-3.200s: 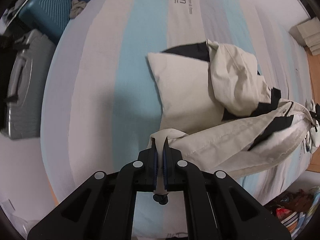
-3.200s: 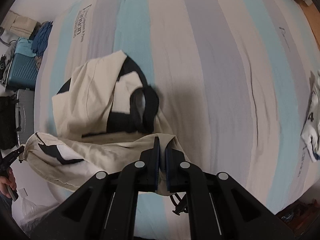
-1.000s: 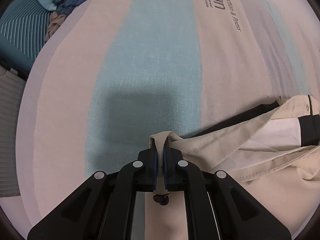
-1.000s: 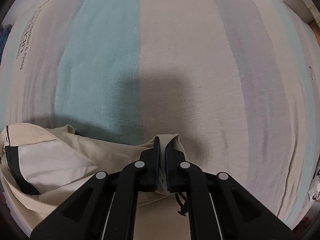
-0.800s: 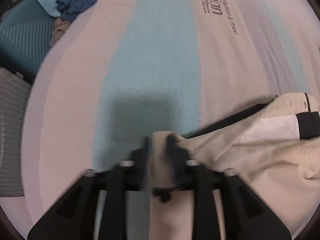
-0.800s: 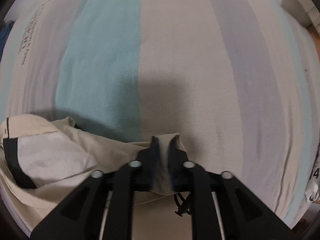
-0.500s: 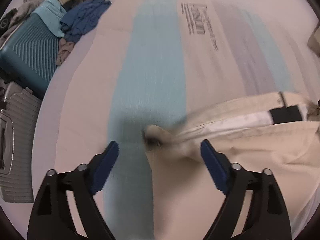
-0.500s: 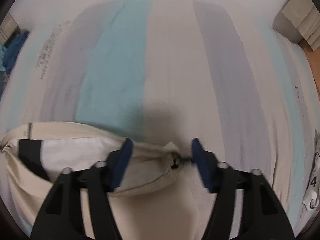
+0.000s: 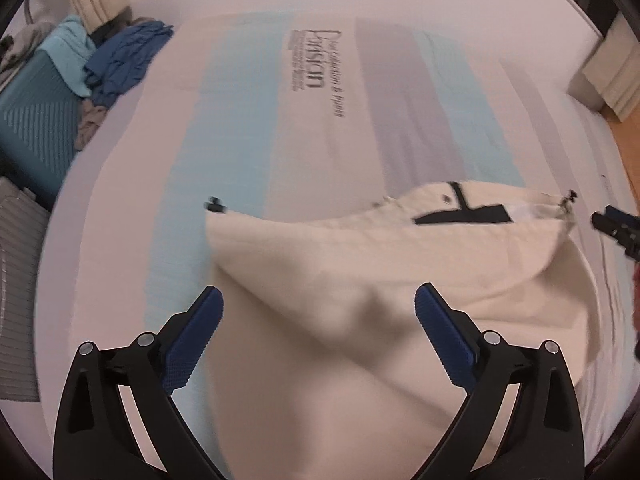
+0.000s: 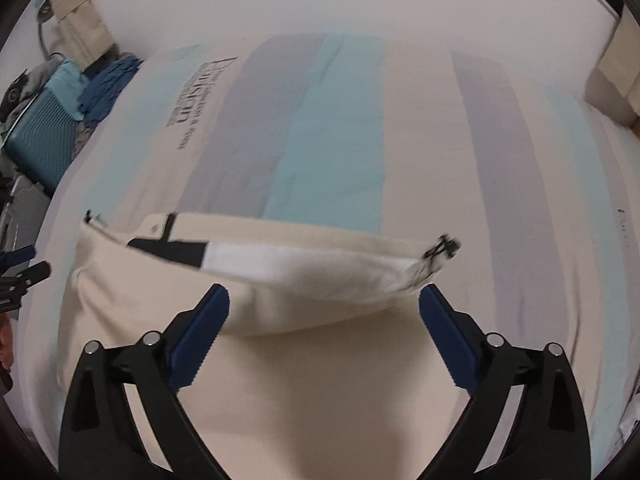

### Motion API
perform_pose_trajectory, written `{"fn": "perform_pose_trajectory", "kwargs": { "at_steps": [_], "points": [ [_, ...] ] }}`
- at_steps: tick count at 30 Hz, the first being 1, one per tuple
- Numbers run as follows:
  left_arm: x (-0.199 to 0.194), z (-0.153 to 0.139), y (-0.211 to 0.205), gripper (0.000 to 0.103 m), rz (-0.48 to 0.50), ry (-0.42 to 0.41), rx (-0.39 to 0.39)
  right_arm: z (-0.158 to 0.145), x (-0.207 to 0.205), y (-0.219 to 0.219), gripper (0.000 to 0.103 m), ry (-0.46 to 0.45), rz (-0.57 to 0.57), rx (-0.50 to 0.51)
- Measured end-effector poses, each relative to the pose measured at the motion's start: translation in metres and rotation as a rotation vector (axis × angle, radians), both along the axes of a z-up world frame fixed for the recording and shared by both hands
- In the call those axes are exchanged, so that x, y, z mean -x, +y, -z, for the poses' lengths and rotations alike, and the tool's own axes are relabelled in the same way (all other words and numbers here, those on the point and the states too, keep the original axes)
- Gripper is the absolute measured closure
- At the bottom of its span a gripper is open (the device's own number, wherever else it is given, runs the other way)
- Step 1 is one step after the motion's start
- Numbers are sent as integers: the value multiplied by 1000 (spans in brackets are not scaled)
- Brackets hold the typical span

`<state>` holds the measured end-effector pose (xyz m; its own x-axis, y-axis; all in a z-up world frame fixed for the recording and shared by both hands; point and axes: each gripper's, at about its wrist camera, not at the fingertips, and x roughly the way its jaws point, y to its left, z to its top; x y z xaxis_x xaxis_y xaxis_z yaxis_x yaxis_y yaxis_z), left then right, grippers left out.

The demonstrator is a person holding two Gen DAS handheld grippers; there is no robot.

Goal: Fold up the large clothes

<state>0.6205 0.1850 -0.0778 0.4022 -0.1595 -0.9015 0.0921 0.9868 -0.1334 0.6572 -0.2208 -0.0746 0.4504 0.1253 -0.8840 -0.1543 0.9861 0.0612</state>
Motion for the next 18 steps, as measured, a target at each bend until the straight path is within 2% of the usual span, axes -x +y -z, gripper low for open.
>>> {"fn": "perform_pose_trajectory", "kwargs": {
  "at_steps": [9, 18],
  "points": [
    [16, 20, -28, 8, 40, 23, 11, 34, 20, 30, 10, 122, -47, -26],
    [7, 51, -35, 8, 45, 48, 15, 59, 3, 63, 10, 166, -85, -12]
  ]
}}
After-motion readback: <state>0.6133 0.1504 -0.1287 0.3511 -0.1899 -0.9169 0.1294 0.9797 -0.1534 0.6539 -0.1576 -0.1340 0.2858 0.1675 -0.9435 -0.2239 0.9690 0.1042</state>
